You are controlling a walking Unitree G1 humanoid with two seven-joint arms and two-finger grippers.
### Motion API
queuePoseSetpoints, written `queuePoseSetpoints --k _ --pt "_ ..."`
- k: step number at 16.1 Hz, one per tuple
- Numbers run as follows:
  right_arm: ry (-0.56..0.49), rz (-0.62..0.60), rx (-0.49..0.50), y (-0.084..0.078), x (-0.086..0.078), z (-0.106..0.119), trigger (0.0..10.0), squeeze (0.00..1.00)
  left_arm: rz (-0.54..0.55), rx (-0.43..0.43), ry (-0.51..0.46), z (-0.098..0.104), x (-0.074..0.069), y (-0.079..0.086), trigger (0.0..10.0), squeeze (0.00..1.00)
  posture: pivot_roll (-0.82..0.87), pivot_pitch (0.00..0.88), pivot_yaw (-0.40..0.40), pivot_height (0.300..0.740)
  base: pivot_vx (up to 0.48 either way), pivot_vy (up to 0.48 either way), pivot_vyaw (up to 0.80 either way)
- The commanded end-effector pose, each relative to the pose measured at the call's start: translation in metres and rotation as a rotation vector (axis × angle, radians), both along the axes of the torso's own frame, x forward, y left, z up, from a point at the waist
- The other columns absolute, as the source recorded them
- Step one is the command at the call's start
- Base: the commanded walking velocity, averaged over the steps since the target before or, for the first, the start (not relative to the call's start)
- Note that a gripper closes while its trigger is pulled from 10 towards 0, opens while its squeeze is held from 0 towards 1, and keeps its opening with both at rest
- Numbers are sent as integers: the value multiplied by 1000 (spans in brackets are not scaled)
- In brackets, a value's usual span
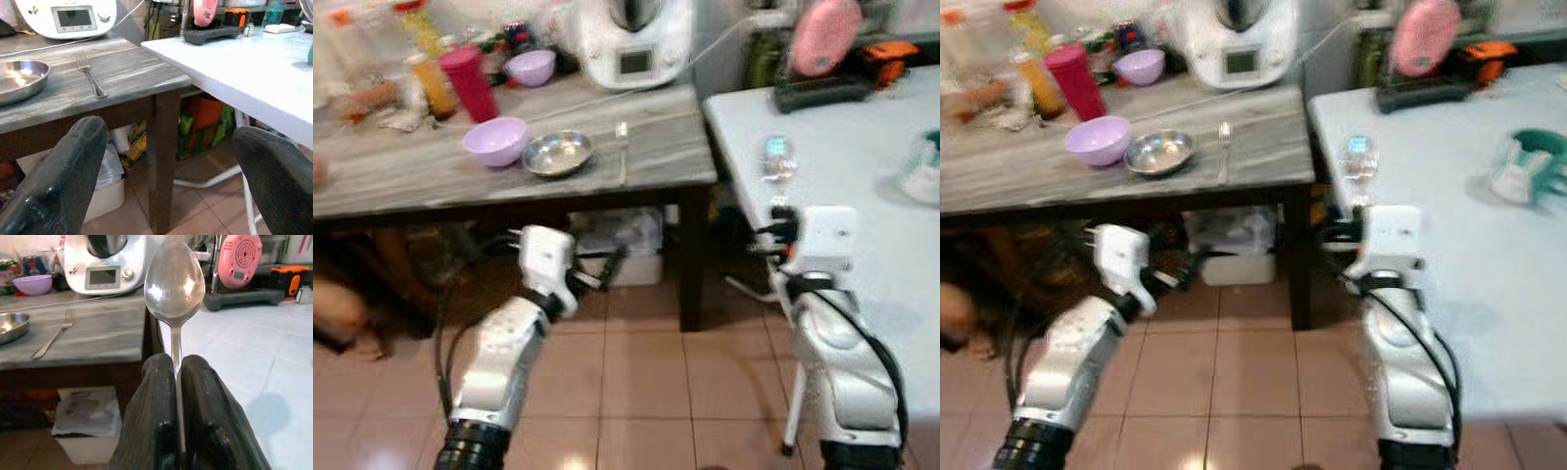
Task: Setting the table
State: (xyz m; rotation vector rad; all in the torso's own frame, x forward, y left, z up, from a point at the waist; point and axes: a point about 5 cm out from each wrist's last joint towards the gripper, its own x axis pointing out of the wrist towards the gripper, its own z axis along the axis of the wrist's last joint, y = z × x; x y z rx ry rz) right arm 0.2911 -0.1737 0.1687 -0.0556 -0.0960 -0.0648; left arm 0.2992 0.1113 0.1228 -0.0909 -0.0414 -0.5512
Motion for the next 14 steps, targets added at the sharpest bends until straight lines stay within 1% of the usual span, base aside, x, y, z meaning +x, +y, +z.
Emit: queuePoseSetpoints --k 1,8,10,13,14 --pt "-29 35 19 11 1 7 10000 0 32 23 -12 3 1 14 10000 0 -254 74 121 740 315 0 0" --pt "-25 23 26 10 0 5 10000 0 22 21 -8 2 -1 12 10000 0 -257 80 123 740 314 0 0" --pt "-14 14 50 8 1 4 10000 0 20 24 -6 2 -1 12 10000 0 -256 80 123 740 315 0 0" --pt "-15 14 52 9 1 4 10000 0 17 28 -7 1 -1 12 10000 0 -253 78 127 740 315 0 -702" --pt "-16 15 55 9 2 4 10000 0 14 33 -8 1 -1 12 10000 0 -253 78 128 740 319 0 0"
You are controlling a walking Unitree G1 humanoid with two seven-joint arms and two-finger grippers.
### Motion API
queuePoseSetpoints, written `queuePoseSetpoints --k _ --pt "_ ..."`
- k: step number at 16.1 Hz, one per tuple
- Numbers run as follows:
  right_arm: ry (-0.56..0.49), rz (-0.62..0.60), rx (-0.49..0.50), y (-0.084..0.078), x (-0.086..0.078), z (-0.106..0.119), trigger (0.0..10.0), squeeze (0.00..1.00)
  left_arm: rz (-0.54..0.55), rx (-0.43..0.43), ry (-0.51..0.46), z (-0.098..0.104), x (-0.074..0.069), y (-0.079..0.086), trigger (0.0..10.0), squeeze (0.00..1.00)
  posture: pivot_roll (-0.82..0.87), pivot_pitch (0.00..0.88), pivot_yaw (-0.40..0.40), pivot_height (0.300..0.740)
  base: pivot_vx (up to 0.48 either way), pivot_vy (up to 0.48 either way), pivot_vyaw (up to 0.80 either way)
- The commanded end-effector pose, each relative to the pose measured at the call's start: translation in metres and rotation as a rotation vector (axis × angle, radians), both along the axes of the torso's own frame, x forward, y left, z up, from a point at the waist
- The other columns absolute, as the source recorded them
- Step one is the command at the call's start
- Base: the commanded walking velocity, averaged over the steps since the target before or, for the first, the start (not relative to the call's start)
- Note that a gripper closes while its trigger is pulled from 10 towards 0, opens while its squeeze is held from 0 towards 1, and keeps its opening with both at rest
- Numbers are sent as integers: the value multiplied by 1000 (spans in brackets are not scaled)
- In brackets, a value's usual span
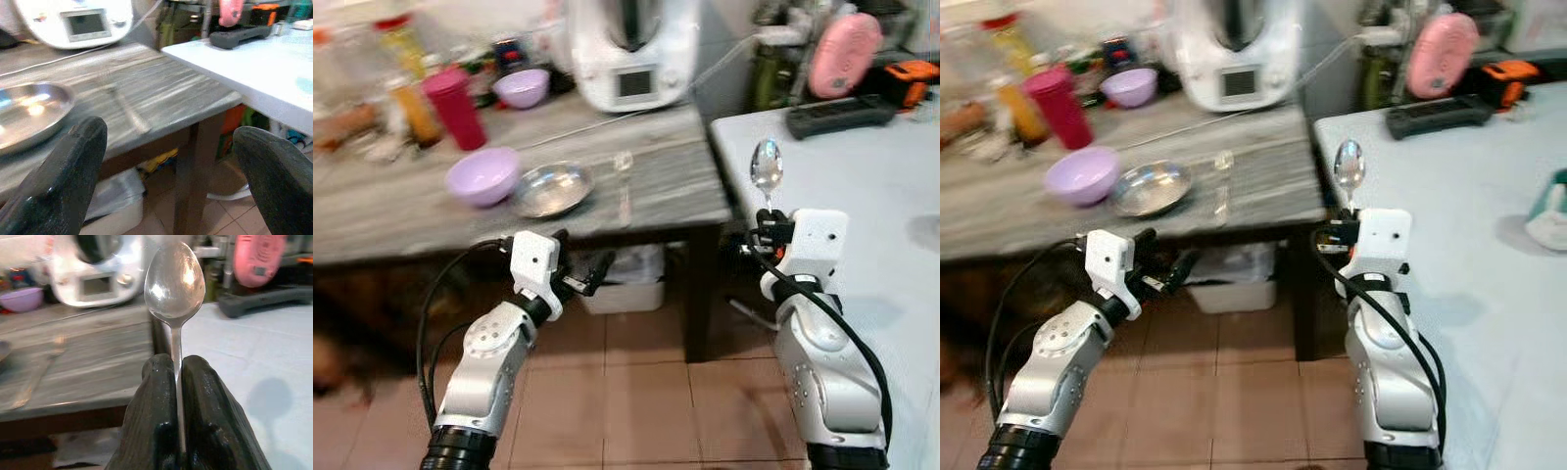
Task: Setting the table
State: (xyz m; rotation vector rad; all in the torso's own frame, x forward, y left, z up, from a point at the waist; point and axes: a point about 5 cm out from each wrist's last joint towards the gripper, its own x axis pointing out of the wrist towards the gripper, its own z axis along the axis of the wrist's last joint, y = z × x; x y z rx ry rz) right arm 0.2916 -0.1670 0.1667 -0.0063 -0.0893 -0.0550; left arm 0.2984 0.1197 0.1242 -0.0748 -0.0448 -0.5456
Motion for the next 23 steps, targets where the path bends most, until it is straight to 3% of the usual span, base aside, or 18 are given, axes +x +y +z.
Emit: queuePoseSetpoints --k 1,10,16,21,23 --pt "-22 4 7 3 2 6 10000 0 9 21 0 0 -1 5 10000 0 -250 77 130 740 315 0 0" --pt "-20 19 11 6 1 4 10000 0 -18 2 -13 3 -5 2 10000 0 -244 75 132 740 243 0 0" --pt "6 46 34 10 1 -1 10000 0 -62 95 25 -15 -24 14 10000 0 -235 83 130 740 0 0 0" --pt "39 37 107 -1 19 3 10000 0 -126 156 31 -20 -38 23 10000 0 -211 109 127 740 0 0 0" --pt "60 31 137 -10 35 7 10000 0 -154 163 27 -18 -42 23 10000 0 -196 123 132 740 0 0 0"
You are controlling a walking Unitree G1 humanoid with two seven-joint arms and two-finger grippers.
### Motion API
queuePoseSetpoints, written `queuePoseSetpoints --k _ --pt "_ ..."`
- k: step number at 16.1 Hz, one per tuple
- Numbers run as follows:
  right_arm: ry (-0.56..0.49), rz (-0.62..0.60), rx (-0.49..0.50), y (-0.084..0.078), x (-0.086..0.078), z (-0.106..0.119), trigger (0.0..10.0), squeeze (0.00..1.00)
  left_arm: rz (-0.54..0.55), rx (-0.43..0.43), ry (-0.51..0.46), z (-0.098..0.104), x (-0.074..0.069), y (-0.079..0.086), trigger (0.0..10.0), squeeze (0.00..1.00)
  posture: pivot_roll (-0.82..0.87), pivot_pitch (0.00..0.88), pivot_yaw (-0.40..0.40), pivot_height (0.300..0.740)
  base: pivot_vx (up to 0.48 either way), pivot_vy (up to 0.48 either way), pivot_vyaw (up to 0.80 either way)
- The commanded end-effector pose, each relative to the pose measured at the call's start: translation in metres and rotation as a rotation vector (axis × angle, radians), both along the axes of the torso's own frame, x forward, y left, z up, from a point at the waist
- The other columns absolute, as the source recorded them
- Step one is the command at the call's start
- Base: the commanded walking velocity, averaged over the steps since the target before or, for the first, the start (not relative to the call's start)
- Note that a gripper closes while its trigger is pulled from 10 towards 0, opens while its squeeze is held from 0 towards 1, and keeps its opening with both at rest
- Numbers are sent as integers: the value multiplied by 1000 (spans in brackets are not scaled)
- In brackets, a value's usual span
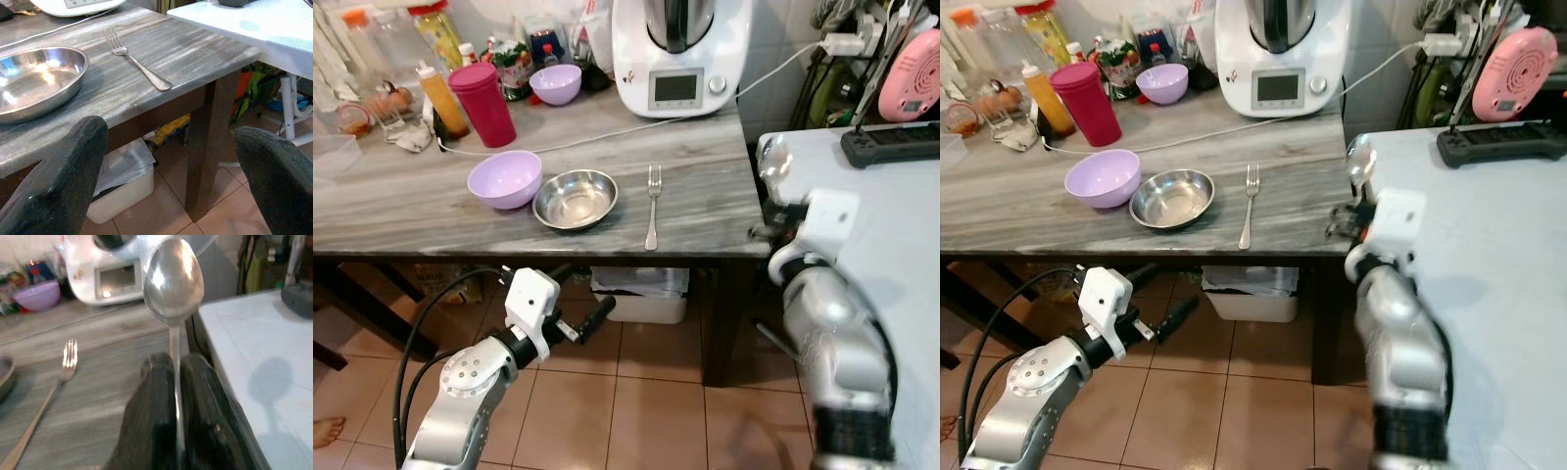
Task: Setting the table
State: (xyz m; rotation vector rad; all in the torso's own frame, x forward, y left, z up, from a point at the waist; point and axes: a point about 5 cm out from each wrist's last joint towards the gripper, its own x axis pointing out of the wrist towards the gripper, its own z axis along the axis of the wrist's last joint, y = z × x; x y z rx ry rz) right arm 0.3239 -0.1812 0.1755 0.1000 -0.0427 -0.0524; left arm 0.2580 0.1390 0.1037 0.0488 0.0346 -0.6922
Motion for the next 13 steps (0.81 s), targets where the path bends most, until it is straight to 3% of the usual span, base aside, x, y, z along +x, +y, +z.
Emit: queuePoseSetpoints --k 1,5,8,13 --pt "23 39 42 5 6 -2 10000 0 -14 23 -11 3 -2 4 10000 0 -194 128 134 740 0 0 0" --pt "70 74 97 7 35 3 10000 0 -55 -8 -11 10 -8 -1 10000 0 -165 151 141 740 0 0 0" --pt "88 100 192 21 60 11 10000 0 -75 12 -6 12 -16 1 10000 0 -120 164 144 740 0 0 0" --pt "173 176 278 54 72 1 10000 0 -63 37 5 15 -22 9 10000 0 -74 168 145 740 0 0 0"
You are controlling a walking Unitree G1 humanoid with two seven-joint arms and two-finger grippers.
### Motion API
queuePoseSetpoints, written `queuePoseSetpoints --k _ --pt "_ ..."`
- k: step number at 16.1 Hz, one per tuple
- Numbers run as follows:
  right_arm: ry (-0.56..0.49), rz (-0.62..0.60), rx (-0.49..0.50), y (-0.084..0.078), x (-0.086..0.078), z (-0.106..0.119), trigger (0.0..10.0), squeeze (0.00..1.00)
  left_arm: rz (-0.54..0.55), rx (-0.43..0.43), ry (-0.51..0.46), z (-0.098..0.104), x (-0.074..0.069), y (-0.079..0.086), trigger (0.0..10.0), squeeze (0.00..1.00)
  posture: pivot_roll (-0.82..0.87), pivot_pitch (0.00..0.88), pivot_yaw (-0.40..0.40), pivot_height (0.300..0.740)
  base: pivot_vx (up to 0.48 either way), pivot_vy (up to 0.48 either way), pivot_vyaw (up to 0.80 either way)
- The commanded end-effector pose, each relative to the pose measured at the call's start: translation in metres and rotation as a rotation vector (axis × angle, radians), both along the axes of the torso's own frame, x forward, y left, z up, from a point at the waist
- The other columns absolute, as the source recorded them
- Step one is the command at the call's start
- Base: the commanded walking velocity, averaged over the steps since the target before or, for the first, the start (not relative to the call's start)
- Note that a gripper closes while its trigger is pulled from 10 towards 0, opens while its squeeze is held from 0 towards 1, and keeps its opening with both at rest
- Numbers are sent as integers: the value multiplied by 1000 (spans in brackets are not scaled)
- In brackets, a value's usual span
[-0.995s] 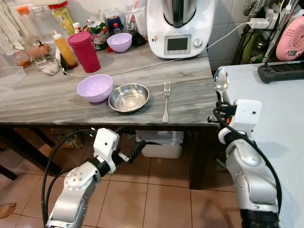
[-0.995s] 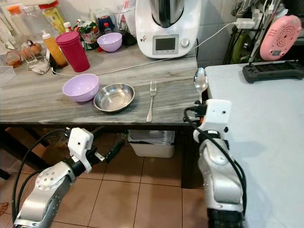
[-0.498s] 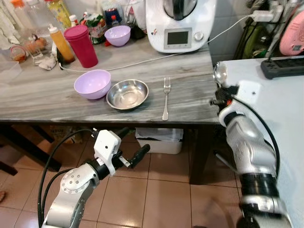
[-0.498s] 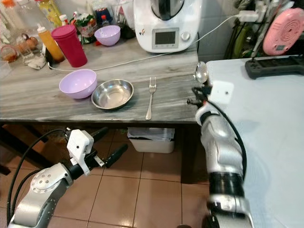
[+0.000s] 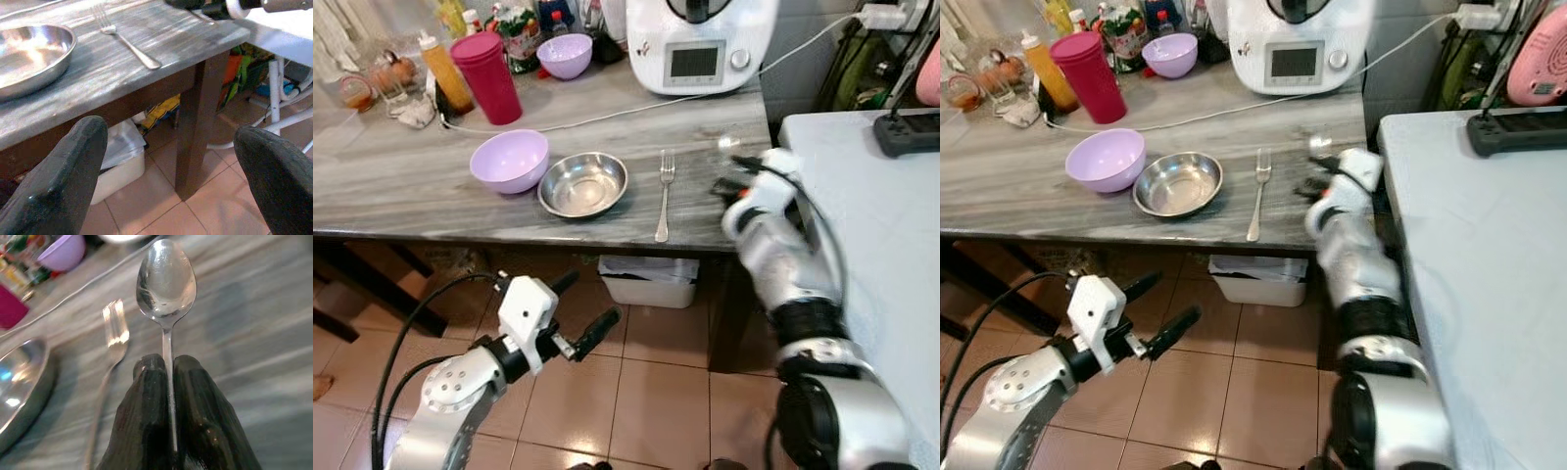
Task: Setting the table
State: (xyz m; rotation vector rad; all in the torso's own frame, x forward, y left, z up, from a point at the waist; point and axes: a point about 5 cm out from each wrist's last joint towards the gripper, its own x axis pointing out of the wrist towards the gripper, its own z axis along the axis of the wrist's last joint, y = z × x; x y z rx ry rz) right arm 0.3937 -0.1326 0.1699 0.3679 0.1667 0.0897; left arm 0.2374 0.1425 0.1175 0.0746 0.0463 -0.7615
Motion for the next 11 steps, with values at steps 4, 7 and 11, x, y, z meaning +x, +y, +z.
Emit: queuePoseSetpoints --k 4,7,11 --pt "9 15 -30 11 4 1 10000 0 -22 2 -10 7 -2 0 10000 0 -77 166 144 740 0 0 0" --pt "24 -54 -73 -1 7 -1 10000 0 -70 -42 -17 14 -3 -8 10000 0 -88 162 141 740 0 0 0" --pt "37 -88 -88 -13 7 -4 10000 0 -69 -63 -36 18 3 -15 10000 0 -101 158 137 740 0 0 0"
